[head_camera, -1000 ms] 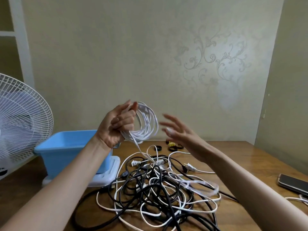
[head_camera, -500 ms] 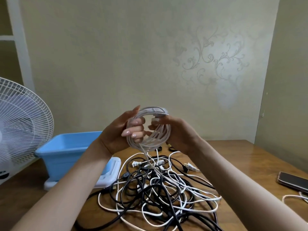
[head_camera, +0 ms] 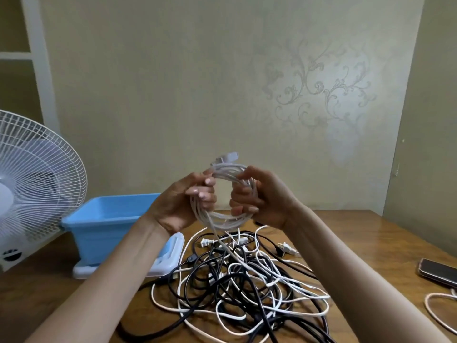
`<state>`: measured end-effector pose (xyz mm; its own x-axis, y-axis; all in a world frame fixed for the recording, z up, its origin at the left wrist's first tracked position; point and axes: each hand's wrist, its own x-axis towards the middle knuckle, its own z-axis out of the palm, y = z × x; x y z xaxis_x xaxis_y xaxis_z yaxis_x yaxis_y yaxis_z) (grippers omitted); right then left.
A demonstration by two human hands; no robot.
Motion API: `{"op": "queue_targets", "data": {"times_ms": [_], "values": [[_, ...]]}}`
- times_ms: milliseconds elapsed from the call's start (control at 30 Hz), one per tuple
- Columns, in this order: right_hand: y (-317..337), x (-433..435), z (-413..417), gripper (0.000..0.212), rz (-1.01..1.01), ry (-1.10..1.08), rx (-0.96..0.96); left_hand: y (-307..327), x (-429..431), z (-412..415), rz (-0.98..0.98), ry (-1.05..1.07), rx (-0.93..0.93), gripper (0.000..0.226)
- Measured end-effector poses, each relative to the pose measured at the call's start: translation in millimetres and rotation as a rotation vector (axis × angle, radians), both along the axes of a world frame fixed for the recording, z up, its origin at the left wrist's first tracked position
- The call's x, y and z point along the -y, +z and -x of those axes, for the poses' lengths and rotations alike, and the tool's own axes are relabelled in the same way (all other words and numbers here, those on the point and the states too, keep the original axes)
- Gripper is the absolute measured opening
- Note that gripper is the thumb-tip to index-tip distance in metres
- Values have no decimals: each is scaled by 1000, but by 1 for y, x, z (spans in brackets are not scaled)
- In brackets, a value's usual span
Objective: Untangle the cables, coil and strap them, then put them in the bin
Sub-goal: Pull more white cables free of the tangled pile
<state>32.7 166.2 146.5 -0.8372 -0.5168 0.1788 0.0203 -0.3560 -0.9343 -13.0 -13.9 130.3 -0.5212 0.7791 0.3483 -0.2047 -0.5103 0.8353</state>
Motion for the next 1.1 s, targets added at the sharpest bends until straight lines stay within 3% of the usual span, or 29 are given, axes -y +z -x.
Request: {"op": "queue_targets", "data": {"times_ms": [67, 200, 267, 333, 467, 567, 667, 767, 867, 967, 1067, 1100], "values": [[-8, -4, 4, 17, -33, -110, -91, 5, 0, 0, -47, 171, 11, 32], [-48, -13, 14, 54, -376, -161, -212, 22, 2, 5, -252, 336, 21, 41], [-66, -19, 10, 39, -634, -30, -275, 32, 9, 5, -290, 399, 13, 41], [-74, -38, 8, 14, -728, 21, -271, 39, 23, 6, -277, 433, -12, 44], [-70, -97, 20, 2, -623, -274, -117, 41, 53, 9, -198, 408, -54, 42], [-58, -114, 24, 13, -547, -444, 39, 33, 43, 1, -43, 522, -44, 33], [-36, -95, 20, 24, -600, -565, 58, 23, 16, -2, 110, 562, -50, 34], [-12, -61, 15, 52, -474, -532, 105, 14, -12, 1, 232, 620, -51, 35], [13, -32, 6, 37, -276, -384, 150, 7, -40, 1, 298, 653, -31, 32], [15, -3, 1, 31, -374, -551, -48, 3, -56, 1, 346, 597, -41, 38], [-1, 12, 9, 16, -665, -936, -567, 5, -63, -1, 314, 634, -30, 38], [-6, 12, 10, 18, -817, -976, -724, 6, -62, -1, 298, 687, -2, 32]]}}
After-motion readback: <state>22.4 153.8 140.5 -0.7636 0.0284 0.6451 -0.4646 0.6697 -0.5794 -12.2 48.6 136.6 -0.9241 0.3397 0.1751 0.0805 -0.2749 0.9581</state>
